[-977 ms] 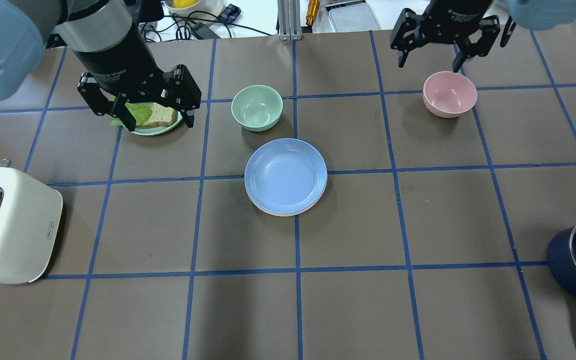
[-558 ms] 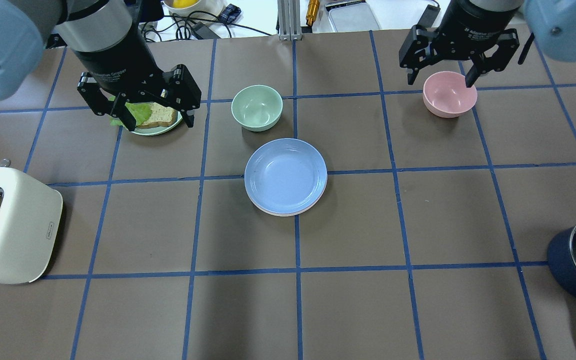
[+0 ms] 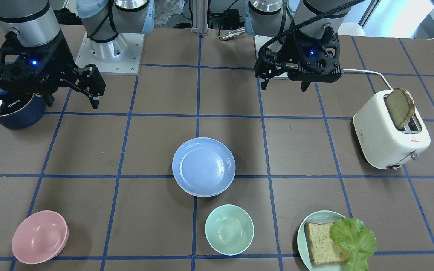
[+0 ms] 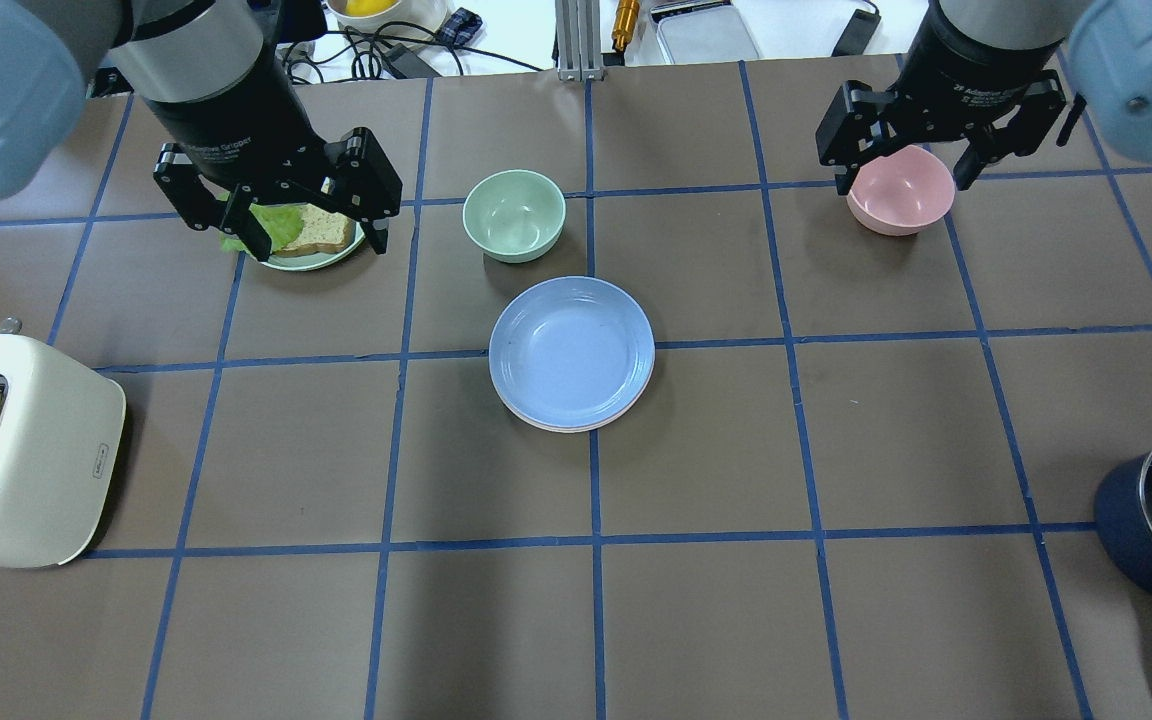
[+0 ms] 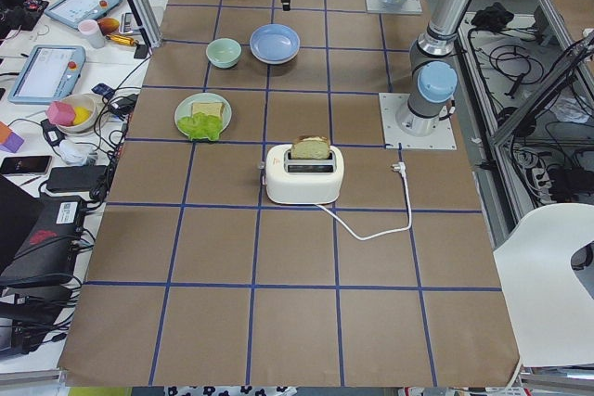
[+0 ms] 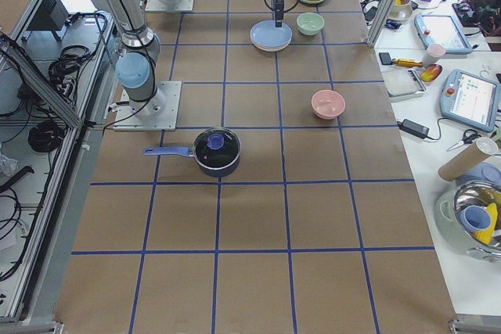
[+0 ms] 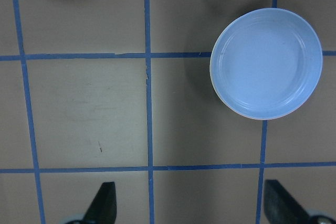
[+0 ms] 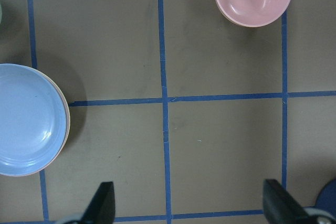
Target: Stack three plates with pink and blue
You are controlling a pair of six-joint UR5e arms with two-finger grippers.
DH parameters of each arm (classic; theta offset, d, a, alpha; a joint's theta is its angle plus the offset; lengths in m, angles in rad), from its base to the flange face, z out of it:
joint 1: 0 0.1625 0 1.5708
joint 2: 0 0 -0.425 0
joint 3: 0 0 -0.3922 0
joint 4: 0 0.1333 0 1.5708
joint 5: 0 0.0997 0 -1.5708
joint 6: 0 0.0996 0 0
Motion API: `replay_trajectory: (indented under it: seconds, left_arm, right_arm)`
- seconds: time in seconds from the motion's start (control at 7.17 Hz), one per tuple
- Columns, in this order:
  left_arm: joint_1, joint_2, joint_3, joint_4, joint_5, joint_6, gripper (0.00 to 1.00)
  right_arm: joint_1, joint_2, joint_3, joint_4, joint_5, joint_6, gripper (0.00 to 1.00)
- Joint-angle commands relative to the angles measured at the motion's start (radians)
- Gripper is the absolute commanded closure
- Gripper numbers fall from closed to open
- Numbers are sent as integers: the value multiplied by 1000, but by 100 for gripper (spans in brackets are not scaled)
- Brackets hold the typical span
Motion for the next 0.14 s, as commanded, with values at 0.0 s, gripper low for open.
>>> replay_trajectory:
  seconds: [0.0]
  left_arm:
    - [0,0,0,0,0,0,0]
  right_arm:
    - [-5,0,-1,-2,-4,0,0]
